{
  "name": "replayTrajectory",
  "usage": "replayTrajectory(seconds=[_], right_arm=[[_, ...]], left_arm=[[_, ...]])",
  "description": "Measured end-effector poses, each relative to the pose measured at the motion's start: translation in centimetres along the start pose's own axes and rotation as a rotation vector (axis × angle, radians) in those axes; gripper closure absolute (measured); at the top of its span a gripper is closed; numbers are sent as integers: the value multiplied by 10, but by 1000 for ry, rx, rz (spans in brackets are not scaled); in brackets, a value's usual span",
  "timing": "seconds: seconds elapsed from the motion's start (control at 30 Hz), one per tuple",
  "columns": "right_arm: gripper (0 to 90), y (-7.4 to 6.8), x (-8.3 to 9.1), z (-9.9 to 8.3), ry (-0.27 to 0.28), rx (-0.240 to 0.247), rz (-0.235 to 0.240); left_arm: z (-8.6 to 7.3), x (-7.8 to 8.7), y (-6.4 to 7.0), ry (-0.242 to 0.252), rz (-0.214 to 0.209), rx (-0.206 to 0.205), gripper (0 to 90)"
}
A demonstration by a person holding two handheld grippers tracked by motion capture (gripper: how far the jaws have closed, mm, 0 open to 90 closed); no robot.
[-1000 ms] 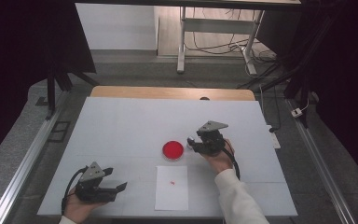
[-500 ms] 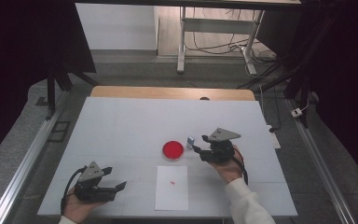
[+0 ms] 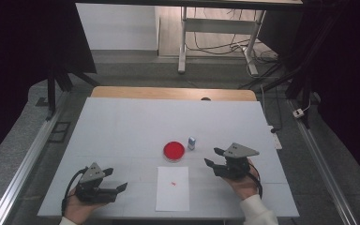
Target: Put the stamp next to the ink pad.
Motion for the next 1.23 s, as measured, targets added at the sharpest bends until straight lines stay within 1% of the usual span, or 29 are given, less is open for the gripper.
replayTrajectory(seconds=[0.1, 0.17, 0.2, 0.33, 0.4, 0.53, 0.7, 0.83, 0.9, 0.93, 1.03, 1.23], right_arm=[[433, -1, 10, -13, -7, -3, 6], [434, -1, 17, -21, -19, 6, -7], [433, -2, 20, -24, -13, 1, 4], [433, 0, 33, -36, -15, -8, 3], [434, 1, 38, -42, -10, -7, 1], [434, 3, 46, -54, -19, -15, 4], [434, 7, 52, -59, -11, -22, 5], [434, 8, 52, -60, -6, -29, 8], [433, 8, 52, -60, -21, -17, 3], [434, 8, 51, -60, -22, -11, 7], [433, 7, 51, -61, -32, -6, 6], [432, 7, 51, -61, -24, -5, 10]], left_arm=[[0, -1, 0, -2, -1, -2, 206], [0, -1, 0, -2, -1, -3, 206], [0, -1, 0, -3, -1, -4, 207], [0, -1, 0, -2, -2, -4, 208], [0, -1, 0, -2, -1, -3, 208], [0, -1, 0, -1, 0, -6, 208], [0, -1, 0, 2, 1, -7, 210], [0, 0, 0, 4, 1, -5, 210], [0, 0, -1, 5, 3, -4, 210], [0, 0, -1, 6, 3, -4, 210], [0, 0, -1, 6, 3, -4, 210], [0, -1, -1, 4, 3, -6, 210]])
Point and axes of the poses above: each handheld gripper's, and its own axes: x roughly backward along the jaws, z roughly out of its top, y roughly to its right, the point moved 4 cm from there along -x, roughly forward along the jaws, and after that the axes turned 5 degrees about x, right-handed, at the moved point
